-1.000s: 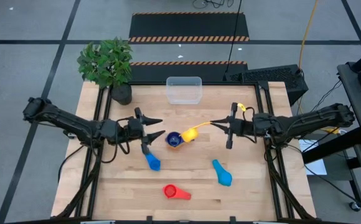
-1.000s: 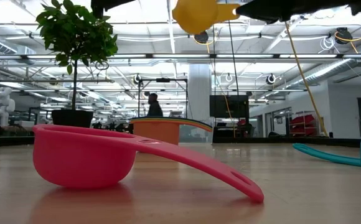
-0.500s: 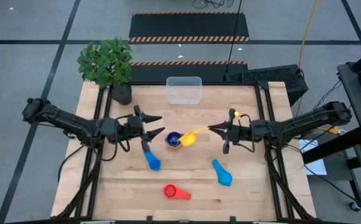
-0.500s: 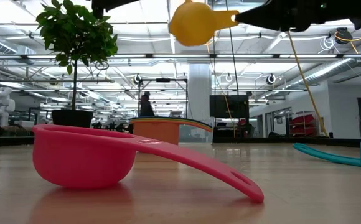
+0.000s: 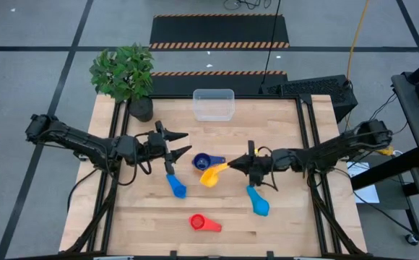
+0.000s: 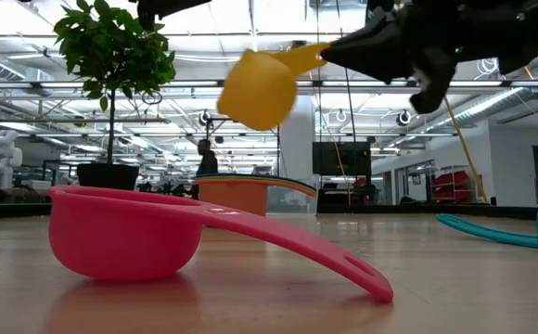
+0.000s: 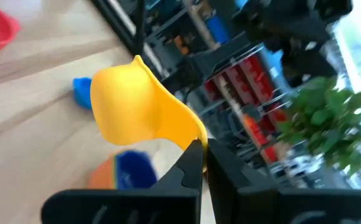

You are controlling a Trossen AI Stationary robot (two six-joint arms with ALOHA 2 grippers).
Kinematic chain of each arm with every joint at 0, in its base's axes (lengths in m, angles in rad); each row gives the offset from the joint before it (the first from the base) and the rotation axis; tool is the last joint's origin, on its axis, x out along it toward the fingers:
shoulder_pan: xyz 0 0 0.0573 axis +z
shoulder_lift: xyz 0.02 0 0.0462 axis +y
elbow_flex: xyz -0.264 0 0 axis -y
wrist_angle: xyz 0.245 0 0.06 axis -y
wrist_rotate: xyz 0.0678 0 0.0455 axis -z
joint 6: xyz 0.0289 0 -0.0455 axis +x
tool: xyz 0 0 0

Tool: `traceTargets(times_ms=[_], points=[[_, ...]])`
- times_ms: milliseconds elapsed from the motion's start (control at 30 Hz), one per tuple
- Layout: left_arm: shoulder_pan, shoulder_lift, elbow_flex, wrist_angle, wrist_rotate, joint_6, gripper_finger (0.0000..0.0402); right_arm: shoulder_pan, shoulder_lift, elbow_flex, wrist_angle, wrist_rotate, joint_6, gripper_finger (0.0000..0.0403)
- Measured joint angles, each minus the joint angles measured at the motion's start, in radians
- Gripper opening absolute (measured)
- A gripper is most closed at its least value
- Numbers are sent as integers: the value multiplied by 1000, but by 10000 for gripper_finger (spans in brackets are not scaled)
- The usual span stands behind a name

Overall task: Nest measuring cups in basket
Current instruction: Stack the yellow measuring cup on top of the dark blue measuring cup

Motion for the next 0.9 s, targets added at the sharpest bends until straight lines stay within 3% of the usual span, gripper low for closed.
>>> traceTargets(times_ms=[467, 600, 900], points=[[-35, 0, 0, -4, 2, -31, 218, -71, 297, 1, 483, 7, -63, 0], [-50, 0, 0, -4, 1, -32, 218, -82, 359, 9, 517, 58, -109, 0], [-52, 1, 0, -11, 1, -40, 218, -107, 438, 42, 517, 59, -130, 0]])
